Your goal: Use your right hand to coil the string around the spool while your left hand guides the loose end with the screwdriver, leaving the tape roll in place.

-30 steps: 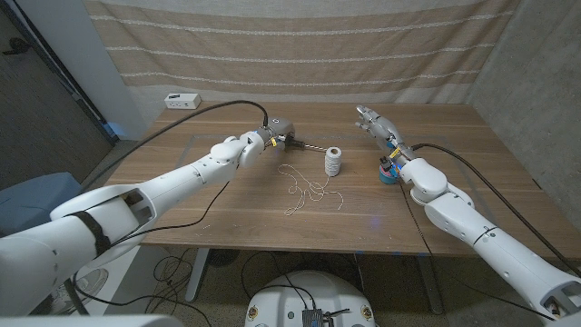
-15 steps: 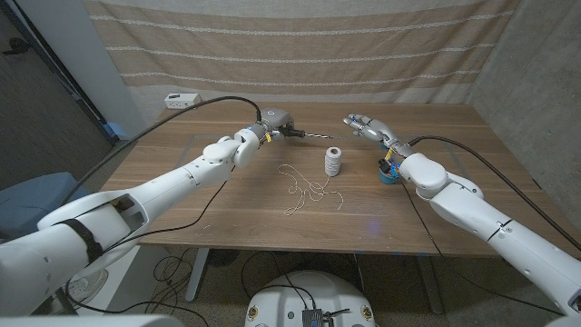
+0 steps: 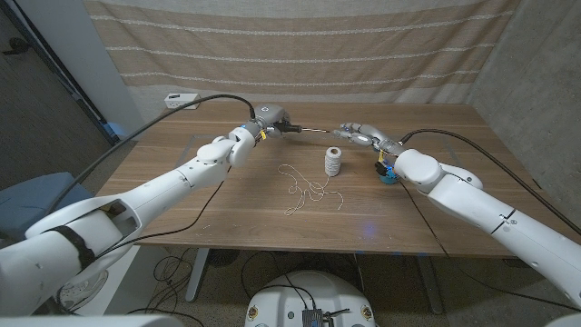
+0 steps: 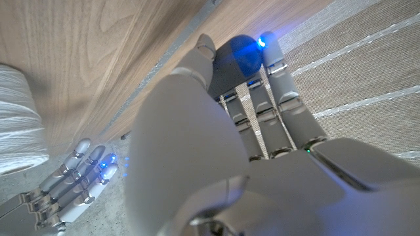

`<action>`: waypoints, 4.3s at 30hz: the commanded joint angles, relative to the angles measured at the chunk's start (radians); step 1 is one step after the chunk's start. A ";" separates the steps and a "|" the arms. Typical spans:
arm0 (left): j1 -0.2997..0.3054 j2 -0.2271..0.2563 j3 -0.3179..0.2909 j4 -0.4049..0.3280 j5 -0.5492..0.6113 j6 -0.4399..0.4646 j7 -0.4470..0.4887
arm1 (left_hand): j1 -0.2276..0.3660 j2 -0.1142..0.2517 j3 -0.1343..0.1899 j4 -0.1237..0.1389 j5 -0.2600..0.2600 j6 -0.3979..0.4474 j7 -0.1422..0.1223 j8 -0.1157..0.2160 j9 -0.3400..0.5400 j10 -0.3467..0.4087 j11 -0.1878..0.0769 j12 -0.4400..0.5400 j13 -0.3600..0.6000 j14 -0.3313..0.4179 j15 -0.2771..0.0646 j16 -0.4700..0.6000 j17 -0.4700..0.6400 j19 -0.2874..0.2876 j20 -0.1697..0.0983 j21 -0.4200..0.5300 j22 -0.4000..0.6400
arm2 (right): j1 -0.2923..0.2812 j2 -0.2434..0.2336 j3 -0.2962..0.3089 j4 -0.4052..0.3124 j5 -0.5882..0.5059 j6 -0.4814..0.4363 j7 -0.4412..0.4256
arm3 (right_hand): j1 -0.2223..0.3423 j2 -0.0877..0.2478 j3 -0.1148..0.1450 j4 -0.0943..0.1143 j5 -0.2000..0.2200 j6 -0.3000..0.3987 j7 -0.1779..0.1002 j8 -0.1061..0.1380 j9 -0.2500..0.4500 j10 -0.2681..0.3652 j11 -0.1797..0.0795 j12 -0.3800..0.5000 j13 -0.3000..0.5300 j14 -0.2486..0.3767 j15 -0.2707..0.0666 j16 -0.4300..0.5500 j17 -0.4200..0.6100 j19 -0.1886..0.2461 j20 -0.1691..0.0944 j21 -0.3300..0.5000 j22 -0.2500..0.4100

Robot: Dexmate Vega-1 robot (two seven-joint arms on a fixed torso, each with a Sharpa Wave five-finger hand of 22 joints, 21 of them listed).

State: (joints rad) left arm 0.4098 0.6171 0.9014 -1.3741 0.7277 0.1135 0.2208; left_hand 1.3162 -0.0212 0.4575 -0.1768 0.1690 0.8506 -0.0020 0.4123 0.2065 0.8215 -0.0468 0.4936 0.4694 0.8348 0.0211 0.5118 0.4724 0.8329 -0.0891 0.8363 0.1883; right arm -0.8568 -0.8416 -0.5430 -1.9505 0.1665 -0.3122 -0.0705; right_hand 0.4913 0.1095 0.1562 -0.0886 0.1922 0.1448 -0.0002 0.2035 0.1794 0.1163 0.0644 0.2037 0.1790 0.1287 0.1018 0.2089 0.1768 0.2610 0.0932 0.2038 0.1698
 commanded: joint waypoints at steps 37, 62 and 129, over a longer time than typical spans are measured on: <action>0.110 0.079 -0.097 -0.151 -0.006 0.050 -0.009 | 0.155 0.135 0.002 0.013 0.004 0.163 0.082 -0.023 0.001 0.012 0.009 -0.019 0.025 0.138 -0.196 -0.008 0.024 -0.003 -0.113 0.040 -0.001 | 0.291 -0.024 -0.380 -0.210 -0.566 -0.377 0.330 | 0.268 0.006 0.130 -0.100 0.001 -0.060 -0.220 -0.014 0.010 -0.050 -0.093 -0.013 0.016 -0.001 -0.045 -0.015 0.006 0.081 0.006 0.006 0.004; 0.127 0.089 -0.114 -0.160 -0.005 0.038 0.002 | 0.154 0.135 0.002 0.014 0.004 0.166 0.080 -0.033 0.003 0.014 0.007 -0.029 0.034 0.140 -0.199 -0.014 0.030 -0.009 -0.112 0.055 -0.003 | 0.373 0.126 -0.513 -0.092 -1.061 -0.509 0.698 | 0.489 -0.054 0.192 -0.065 0.003 0.167 -0.221 0.034 0.017 -0.008 -0.126 -0.005 0.024 0.084 -0.118 0.004 0.023 0.224 -0.007 0.030 0.013; 0.144 0.079 -0.135 -0.172 -0.035 0.019 0.020 | 0.152 0.133 0.005 0.014 0.004 0.176 0.076 -0.053 0.007 0.029 0.006 -0.057 0.053 0.150 -0.199 -0.029 0.045 -0.021 -0.114 0.090 -0.006 | -0.038 0.190 -0.070 0.056 -0.820 0.352 -0.530 | 0.891 0.029 0.235 -0.069 -0.013 0.900 0.015 0.083 0.021 0.784 -0.026 0.329 0.080 1.012 -0.331 0.335 0.356 0.671 -0.305 0.595 0.160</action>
State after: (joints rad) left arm 0.5600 0.7028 0.7711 -1.5638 0.7151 0.1611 0.2321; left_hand 1.3292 -0.0342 0.4521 -0.1702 0.1662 0.8852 -0.0072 0.3584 0.2126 0.8411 -0.0415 0.4429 0.5183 0.8557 0.0101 0.4802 0.5126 0.8144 -0.0890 0.9215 0.1787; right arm -0.9025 -0.6882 -0.6342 -1.9397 -0.6471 -0.1007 -0.4680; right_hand 1.2298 -0.0026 0.3814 -0.1737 0.1742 0.9293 -0.0911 0.2903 0.1990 0.6673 0.0035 0.5294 0.2360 0.8149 0.0728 0.5496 0.5325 0.9439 -0.1254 0.7891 0.3272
